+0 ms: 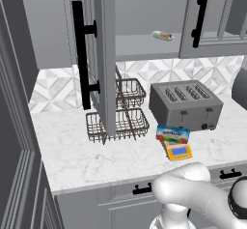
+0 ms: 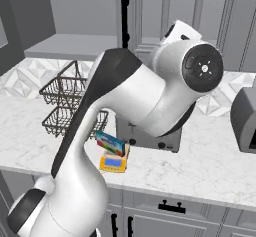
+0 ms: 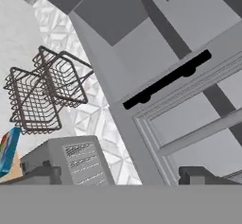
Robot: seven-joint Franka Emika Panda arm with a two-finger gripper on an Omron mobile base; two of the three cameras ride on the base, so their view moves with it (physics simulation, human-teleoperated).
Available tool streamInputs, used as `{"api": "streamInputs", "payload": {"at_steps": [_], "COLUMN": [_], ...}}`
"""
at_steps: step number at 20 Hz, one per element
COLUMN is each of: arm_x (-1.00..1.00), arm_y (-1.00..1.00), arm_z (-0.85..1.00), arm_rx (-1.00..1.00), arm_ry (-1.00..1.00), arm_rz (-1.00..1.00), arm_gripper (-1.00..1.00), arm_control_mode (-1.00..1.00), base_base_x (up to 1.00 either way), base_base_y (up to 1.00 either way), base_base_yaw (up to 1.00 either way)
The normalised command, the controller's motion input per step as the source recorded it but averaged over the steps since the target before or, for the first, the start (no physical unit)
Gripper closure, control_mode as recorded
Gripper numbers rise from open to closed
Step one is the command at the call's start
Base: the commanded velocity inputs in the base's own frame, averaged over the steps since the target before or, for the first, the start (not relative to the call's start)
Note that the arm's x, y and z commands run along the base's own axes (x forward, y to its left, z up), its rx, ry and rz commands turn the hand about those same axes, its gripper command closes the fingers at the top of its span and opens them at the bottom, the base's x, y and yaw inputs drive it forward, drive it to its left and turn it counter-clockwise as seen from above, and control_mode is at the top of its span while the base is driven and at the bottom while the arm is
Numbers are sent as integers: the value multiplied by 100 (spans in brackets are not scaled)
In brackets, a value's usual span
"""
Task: Pick the boxed food and place it on the digital scale for weighing, and close the cabinet.
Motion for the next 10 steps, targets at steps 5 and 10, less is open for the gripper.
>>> {"api": "streamInputs", "payload": {"at_steps": [5, 10], "arm_x": [-53, -58], "arm_y": [65, 76], "arm_z": [-100, -11], "arm_rx": [0, 0], "arm_ry": [-29, -33], "arm_rz": [0, 0], "arm_gripper": [-100, -100], "arm_control_mode": [-100, -100], "base_base_x": [0, 0], "base_base_y": [0, 0], "base_base_yaw": [0, 0]}}
